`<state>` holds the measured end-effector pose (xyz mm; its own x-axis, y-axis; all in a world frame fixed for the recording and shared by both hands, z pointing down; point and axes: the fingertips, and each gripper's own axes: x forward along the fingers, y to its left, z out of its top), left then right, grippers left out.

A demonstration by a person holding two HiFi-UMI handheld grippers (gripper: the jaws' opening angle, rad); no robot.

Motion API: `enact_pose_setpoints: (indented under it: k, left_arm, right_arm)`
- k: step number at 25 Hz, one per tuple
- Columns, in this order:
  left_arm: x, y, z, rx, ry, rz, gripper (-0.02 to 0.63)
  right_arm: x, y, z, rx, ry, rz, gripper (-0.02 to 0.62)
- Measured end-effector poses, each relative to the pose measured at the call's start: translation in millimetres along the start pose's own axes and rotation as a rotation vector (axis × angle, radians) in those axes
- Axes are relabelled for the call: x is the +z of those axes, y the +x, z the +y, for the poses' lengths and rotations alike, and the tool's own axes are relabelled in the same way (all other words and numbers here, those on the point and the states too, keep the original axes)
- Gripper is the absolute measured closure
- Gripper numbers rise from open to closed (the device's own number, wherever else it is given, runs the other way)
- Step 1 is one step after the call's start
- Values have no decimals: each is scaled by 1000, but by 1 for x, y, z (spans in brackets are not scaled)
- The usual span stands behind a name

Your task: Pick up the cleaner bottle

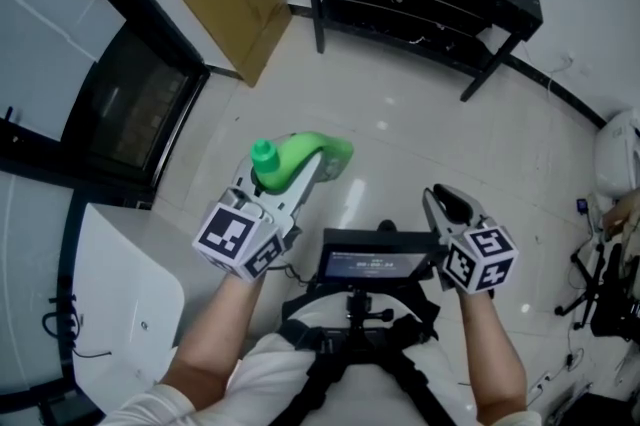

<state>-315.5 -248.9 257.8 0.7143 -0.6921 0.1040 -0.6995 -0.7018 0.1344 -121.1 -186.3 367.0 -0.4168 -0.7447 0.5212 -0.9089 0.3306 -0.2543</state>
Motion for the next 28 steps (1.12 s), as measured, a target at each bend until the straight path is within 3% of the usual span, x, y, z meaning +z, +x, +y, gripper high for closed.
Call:
enact_pose_setpoints:
  k: [16,28]
  left_arm:
    - [-10,-33,-1,-22,-20,-13,443]
    - [-15,-30,-38,-40,-35,-2,443]
  right_arm:
    - [0,-8,27,10,26,-37,505]
    - [11,-34,17,27,5,-39,505]
